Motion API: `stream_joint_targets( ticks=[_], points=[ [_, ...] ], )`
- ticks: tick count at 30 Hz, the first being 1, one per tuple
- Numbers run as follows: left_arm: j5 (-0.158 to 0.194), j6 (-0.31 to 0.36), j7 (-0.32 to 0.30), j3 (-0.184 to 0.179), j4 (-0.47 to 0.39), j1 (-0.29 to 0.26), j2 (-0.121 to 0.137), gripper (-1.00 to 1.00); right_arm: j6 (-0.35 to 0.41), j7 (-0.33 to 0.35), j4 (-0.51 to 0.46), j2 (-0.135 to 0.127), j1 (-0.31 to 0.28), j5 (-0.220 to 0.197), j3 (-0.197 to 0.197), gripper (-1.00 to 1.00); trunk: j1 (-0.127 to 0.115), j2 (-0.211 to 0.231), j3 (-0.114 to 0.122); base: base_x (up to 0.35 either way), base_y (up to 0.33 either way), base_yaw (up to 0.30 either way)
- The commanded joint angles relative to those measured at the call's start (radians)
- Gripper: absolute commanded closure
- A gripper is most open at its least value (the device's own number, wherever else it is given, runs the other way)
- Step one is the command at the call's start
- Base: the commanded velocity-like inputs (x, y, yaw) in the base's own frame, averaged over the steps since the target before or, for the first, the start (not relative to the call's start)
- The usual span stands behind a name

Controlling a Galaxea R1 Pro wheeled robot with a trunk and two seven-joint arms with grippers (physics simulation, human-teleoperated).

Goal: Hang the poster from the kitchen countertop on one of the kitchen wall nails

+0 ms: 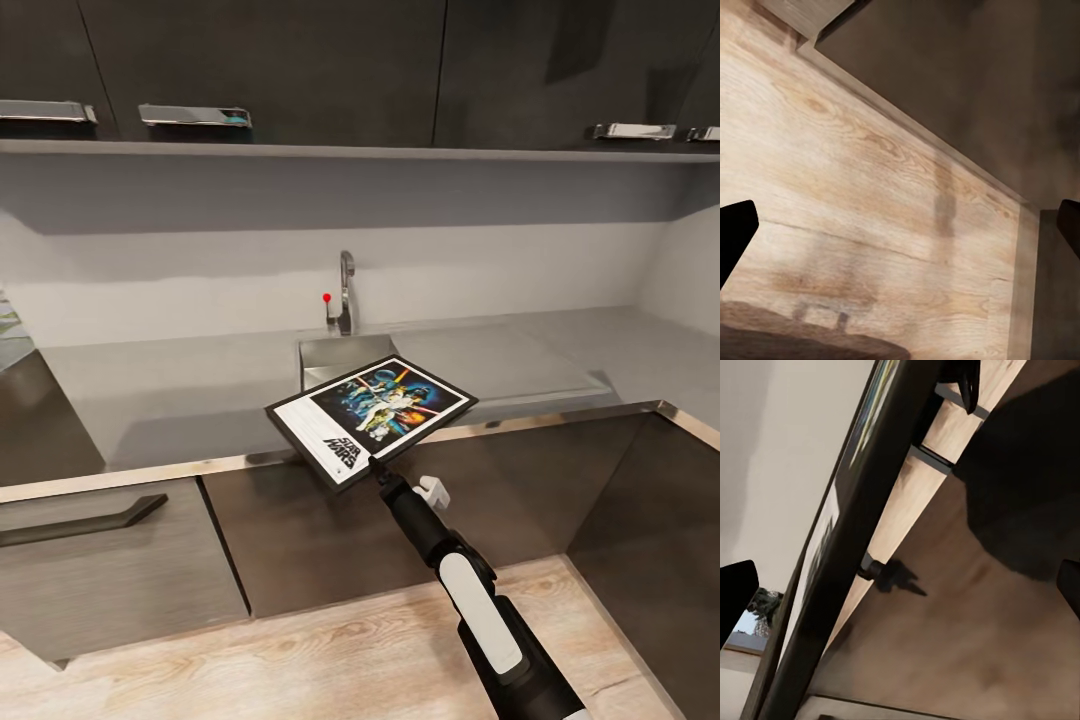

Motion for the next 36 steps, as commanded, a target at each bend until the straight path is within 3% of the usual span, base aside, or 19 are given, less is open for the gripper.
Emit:
stream_joint_targets(
  ticks=[1,36],
  points=[
    [0.003,0.010,-0.004,0.003,0.000,-0.001,0.000,-1.00,0.003,0.000,-0.001,0.000,-0.001,-0.008,-0.001,-1.00,0.000,-0.001,-0.001,0.000,0.014,0.000],
    [0.003,0.010,-0.006,0.003,0.000,-0.001,0.000,-1.00,0.002,0.000,-0.001,0.000,0.000,-0.008,-0.001,-1.00,0.000,-0.001,-0.001,0.041,0.025,0.000]
  ],
)
